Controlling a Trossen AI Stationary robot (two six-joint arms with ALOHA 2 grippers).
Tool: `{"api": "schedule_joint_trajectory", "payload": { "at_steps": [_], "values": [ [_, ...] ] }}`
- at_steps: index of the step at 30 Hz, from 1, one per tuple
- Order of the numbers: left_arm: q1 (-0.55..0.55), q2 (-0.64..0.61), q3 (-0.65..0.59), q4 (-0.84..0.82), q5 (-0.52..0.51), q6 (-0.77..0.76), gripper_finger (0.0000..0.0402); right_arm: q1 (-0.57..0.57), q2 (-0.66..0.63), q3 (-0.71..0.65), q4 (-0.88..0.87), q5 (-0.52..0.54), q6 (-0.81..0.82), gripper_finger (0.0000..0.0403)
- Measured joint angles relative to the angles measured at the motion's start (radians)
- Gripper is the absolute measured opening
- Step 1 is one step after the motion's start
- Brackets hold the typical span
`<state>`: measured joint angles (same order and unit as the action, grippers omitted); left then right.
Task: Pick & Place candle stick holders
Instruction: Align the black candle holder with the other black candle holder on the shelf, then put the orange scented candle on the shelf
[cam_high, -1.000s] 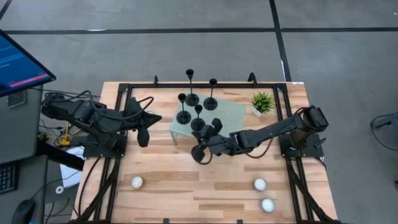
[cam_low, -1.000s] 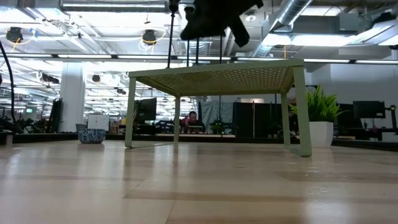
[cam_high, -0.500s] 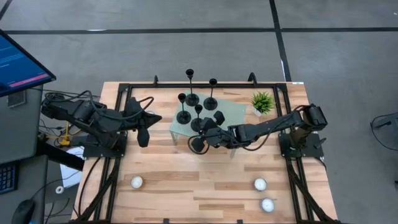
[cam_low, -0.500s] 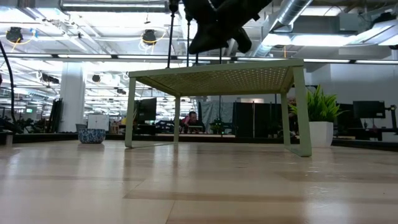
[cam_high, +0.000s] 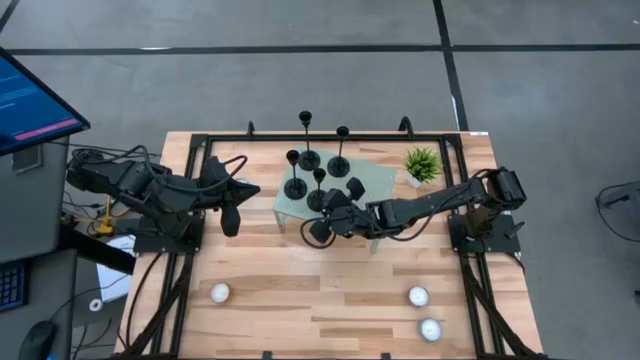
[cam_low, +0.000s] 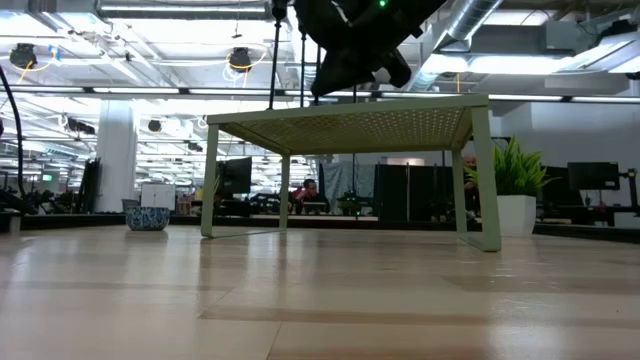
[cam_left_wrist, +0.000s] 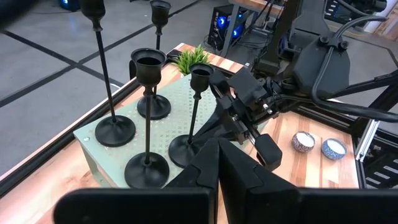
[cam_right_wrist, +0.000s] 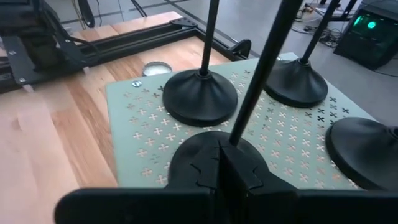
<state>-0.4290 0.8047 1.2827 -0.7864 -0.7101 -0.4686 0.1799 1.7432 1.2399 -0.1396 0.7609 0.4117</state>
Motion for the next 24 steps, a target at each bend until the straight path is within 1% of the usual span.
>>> {"api": "schedule_joint_trajectory", "payload": {
  "at_steps": [9,14,18,21,24],
  "values": [
    [0.0,0.0,0.0,0.0,0.0,0.0,0.0005,-0.012,0.0,0.0,-0.015,0.01,0.0,0.0],
    [0.0,0.0,0.0,0.0,0.0,0.0,0.0006,-0.012,0.0,0.0,-0.065,0.026,0.031,0.0],
    [0.0,0.0,0.0,0.0,0.006,0.0,0.001,-0.001,-0.011,0.0,-0.067,0.023,0.026,0.0],
    [0.0,0.002,0.0,-0.016,0.051,0.0,0.001,0.027,-0.05,0.007,-0.064,0.023,0.023,0.0],
    [0.0,0.013,0.001,-0.069,0.162,-0.025,0.001,0.08,-0.126,0.03,-0.095,0.023,-0.004,0.0]
  ]
}}
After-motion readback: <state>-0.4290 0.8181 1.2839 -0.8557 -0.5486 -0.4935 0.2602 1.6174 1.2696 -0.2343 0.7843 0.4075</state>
